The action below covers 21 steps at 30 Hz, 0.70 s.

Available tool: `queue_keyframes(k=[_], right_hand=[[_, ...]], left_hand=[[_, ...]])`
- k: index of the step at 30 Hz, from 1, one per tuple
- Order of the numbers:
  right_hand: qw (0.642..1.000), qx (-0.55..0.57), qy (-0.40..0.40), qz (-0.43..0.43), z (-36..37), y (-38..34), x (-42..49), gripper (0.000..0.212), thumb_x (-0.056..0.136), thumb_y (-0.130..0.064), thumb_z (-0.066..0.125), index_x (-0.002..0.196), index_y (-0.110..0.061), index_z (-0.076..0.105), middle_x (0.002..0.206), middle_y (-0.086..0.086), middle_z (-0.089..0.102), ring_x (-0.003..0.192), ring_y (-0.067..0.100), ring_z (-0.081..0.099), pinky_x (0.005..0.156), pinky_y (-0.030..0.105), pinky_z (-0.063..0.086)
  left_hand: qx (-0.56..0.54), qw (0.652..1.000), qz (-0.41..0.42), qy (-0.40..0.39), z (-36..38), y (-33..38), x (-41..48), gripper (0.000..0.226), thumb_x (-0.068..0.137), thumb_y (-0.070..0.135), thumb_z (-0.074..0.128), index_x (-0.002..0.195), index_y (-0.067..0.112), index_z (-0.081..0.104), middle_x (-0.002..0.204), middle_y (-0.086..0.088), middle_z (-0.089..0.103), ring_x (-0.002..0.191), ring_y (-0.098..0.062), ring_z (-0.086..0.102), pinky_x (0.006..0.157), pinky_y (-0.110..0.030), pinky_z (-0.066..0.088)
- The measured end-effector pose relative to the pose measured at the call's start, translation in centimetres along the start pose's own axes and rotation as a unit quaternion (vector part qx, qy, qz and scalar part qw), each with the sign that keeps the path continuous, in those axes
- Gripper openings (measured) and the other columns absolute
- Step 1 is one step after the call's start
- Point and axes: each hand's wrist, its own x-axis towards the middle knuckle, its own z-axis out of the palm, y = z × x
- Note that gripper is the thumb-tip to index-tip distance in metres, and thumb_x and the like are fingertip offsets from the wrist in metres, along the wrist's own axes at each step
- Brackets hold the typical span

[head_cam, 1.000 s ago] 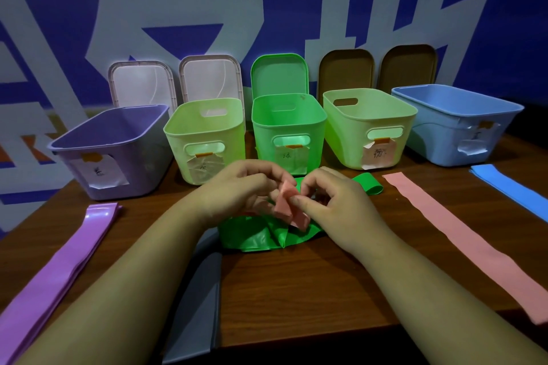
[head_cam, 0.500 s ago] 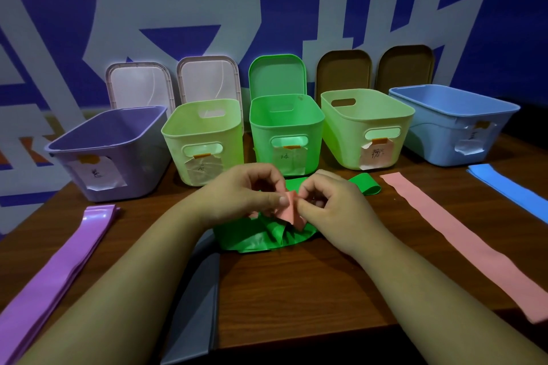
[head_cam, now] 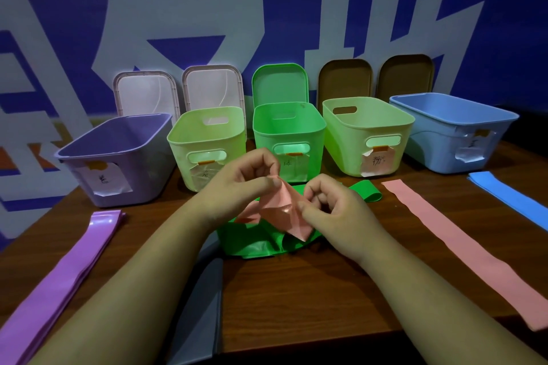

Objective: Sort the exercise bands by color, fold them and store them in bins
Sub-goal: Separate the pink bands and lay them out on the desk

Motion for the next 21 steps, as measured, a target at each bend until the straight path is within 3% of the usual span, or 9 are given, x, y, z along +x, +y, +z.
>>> queue_keyframes(k=[3,8,11,13,15,17,19,21], right_hand=[[0.999,-0.043,-0.022,0.000,0.1,0.0,0.0,0.010,0.103,-0.028,0.067,0.093,-0.026,0.067,0.083,0.000,0.068,0.077,0.025,0.062,0.064,0.038,0.049],[0.999,-0.016,0.003,-0.039,-0.4,-0.4,0.1,0.027,0.105,-0.024,0.064,0.078,-0.030,0.063,0.080,-0.014,0.059,0.078,0.007,0.056,0.067,0.020,0.042],[0.999,0.037,-0.008,-0.006,-0.7,-0.8,-0.3,0.020,0.106,-0.024,0.065,0.089,-0.033,0.070,0.082,-0.016,0.067,0.080,0.002,0.062,0.070,0.019,0.049],[1.000,0.022,-0.008,0.000,-0.7,-0.7,-0.3,0.009,0.105,-0.029,0.066,0.102,-0.034,0.074,0.096,-0.014,0.074,0.092,0.004,0.068,0.080,0.028,0.056],[1.000,-0.014,-0.008,-0.003,-0.7,-0.6,-0.4,0.012,0.102,-0.040,0.066,0.107,-0.034,0.075,0.103,-0.010,0.076,0.097,0.013,0.071,0.084,0.042,0.060],[0.999,-0.040,-0.002,-0.008,-0.5,-0.6,-0.4,0.015,0.099,-0.044,0.065,0.101,-0.034,0.076,0.095,-0.008,0.076,0.088,0.021,0.073,0.074,0.046,0.060],[0.999,-0.041,0.012,-0.013,-0.5,-0.4,-0.4,0.016,0.101,-0.036,0.068,0.089,-0.029,0.077,0.083,-0.010,0.074,0.079,0.010,0.070,0.065,0.036,0.055],[0.999,-0.016,0.021,-0.019,-0.5,-0.3,-0.4,0.025,0.098,-0.033,0.069,0.075,-0.024,0.068,0.071,-0.010,0.065,0.071,0.007,0.060,0.062,0.027,0.045]], left_hand=[[-0.012,1.000,0.015,0.005,-0.1,1.0,0.4,0.009,0.093,0.006,0.068,0.095,0.014,0.067,0.080,-0.002,0.060,0.070,-0.013,0.055,0.059,-0.022,0.044],[0.072,0.996,0.033,-0.047,-1.0,4.5,2.0,0.010,0.090,0.009,0.074,0.092,0.020,0.072,0.079,-0.001,0.065,0.072,-0.014,0.058,0.063,-0.026,0.046],[0.137,0.988,0.034,-0.054,-1.7,7.1,3.2,0.008,0.091,0.009,0.074,0.092,0.016,0.072,0.077,-0.005,0.066,0.070,-0.014,0.059,0.062,-0.025,0.047],[0.224,0.972,0.036,-0.057,-2.0,8.9,4.0,0.010,0.091,0.007,0.075,0.092,0.017,0.072,0.081,-0.005,0.069,0.072,-0.014,0.063,0.066,-0.023,0.051],[0.379,0.921,0.062,-0.064,-2.3,10.4,4.8,0.012,0.087,0.014,0.075,0.090,0.025,0.073,0.081,0.007,0.069,0.075,-0.009,0.064,0.067,-0.020,0.051],[0.548,0.829,0.078,-0.086,-2.4,11.9,5.4,0.006,0.085,0.032,0.073,0.090,0.032,0.070,0.080,0.013,0.066,0.075,-0.008,0.062,0.065,-0.028,0.051],[0.668,0.734,0.058,-0.107,-2.1,13.1,5.8,0.015,0.086,0.050,0.069,0.087,0.036,0.064,0.077,0.015,0.061,0.071,-0.005,0.056,0.062,-0.029,0.046],[0.727,0.677,0.019,-0.119,-1.4,13.6,6.3,0.025,0.089,0.060,0.065,0.085,0.036,0.062,0.075,0.014,0.058,0.070,-0.004,0.052,0.064,-0.029,0.046]])
